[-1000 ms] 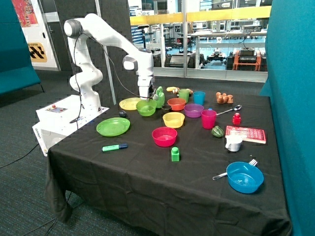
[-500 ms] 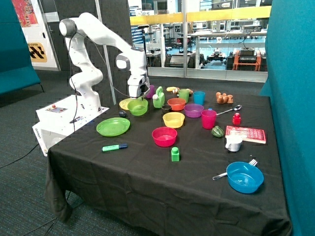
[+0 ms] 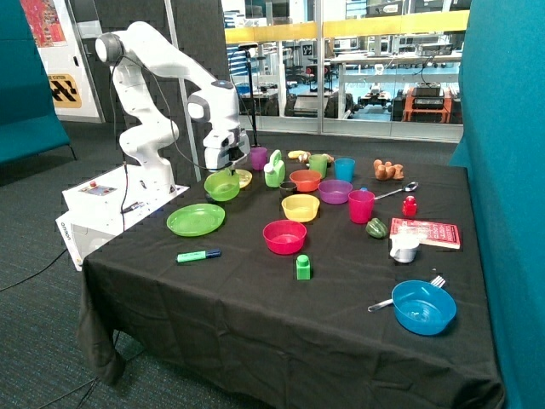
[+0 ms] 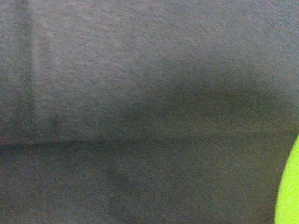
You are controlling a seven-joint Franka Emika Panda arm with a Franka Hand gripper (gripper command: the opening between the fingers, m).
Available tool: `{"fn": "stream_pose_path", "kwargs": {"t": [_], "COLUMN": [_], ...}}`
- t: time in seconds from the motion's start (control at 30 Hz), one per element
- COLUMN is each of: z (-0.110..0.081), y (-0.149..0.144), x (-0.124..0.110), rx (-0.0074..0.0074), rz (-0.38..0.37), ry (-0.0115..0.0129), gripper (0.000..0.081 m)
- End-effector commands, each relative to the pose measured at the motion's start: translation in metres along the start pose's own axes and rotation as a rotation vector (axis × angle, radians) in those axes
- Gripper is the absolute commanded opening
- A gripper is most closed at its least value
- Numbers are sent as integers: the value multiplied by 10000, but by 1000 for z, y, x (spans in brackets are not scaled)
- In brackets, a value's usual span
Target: Place the bowls on the appropriate plate
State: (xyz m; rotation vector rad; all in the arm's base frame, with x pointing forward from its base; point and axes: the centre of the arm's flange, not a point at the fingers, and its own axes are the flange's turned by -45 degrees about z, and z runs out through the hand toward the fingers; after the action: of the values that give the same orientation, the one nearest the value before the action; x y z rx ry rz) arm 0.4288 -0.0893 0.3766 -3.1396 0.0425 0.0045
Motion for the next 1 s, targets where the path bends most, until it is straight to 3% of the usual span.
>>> {"fn": "stream_pose_path", "kwargs": {"t": [0.0, 0.63, 0.97], "z": [2, 11, 27], "y": [25, 77, 93], "x": [-14, -18, -27], "rx": [-16, -15, -15], "rz": [580, 1297, 1414], "ry": [29, 30, 30], "gripper": [0, 0, 0]}}
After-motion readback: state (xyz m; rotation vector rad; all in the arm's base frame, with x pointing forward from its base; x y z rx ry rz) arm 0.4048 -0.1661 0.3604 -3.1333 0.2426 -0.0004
